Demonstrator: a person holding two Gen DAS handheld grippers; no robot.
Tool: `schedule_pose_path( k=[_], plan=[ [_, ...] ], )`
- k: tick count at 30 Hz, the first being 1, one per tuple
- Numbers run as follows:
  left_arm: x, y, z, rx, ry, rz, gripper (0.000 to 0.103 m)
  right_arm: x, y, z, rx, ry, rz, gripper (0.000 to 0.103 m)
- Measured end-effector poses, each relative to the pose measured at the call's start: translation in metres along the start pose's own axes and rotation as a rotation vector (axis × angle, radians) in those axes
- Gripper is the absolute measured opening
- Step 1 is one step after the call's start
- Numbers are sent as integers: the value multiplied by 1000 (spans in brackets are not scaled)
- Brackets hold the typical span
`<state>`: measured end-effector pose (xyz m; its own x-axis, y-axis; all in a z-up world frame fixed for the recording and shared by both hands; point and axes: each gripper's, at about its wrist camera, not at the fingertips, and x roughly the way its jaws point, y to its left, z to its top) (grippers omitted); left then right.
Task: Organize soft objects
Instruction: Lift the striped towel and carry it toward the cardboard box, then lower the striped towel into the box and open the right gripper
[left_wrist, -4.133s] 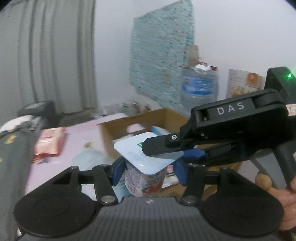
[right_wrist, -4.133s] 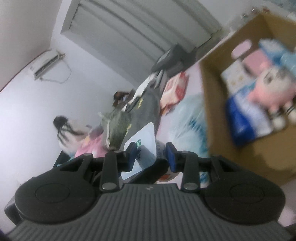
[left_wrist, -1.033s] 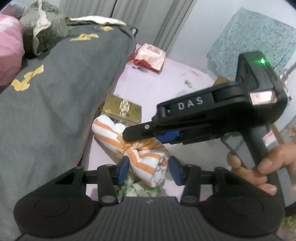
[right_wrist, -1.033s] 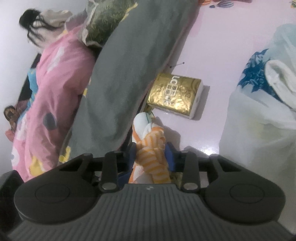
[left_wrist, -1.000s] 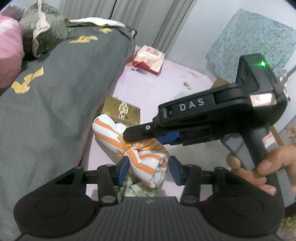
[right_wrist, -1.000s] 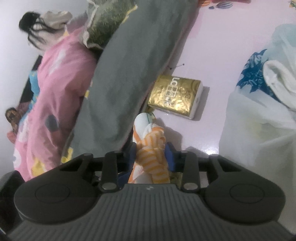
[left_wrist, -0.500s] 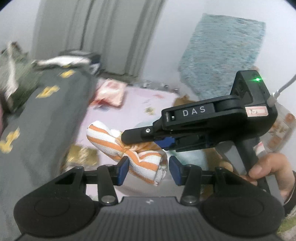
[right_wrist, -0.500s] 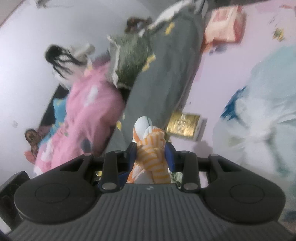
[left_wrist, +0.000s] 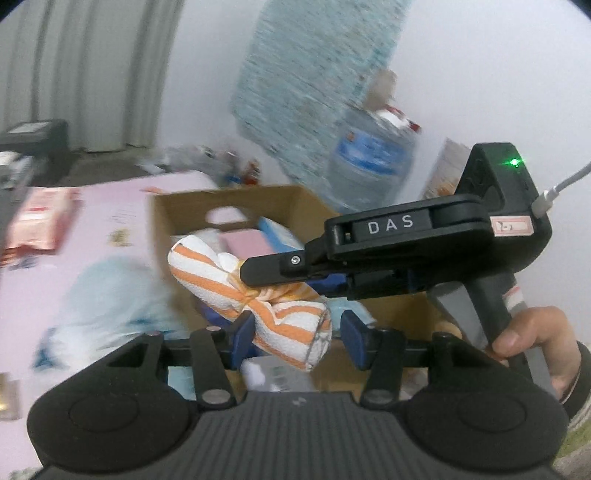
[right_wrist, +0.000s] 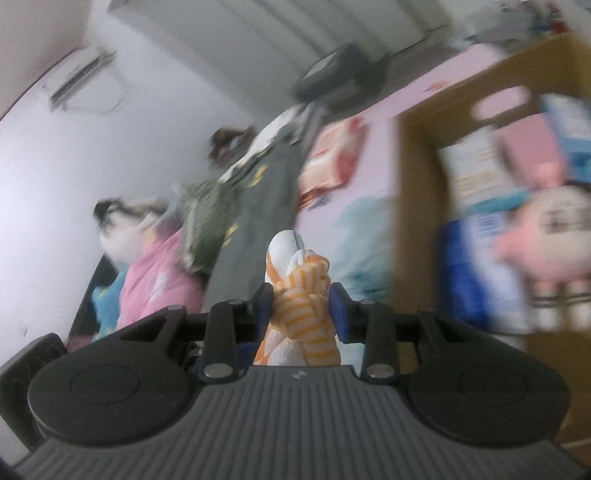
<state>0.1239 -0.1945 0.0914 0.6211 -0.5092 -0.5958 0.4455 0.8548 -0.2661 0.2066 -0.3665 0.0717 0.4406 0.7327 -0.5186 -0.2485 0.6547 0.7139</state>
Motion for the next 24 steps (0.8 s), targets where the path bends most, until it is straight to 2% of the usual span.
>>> schedule_pose_path(
  k=[5,8,14,21,24],
  plan=[
    [54,-16,2,57,86,-24,54,-30,-53,8,25,-22,-74,32],
    [64,-13,-5,77,116,-11,54,-31,-77,12,12,4,-123,32],
    [50,7,-5,62,110,28,56,-9,-110,8,10,123,-211,33],
    [17,28,-7,25,71,86,58,-4,-117,19,3,82,-277,34],
    [0,40,-12,1,49,114,58,3,-126,23,47,117,-287,34]
  ],
)
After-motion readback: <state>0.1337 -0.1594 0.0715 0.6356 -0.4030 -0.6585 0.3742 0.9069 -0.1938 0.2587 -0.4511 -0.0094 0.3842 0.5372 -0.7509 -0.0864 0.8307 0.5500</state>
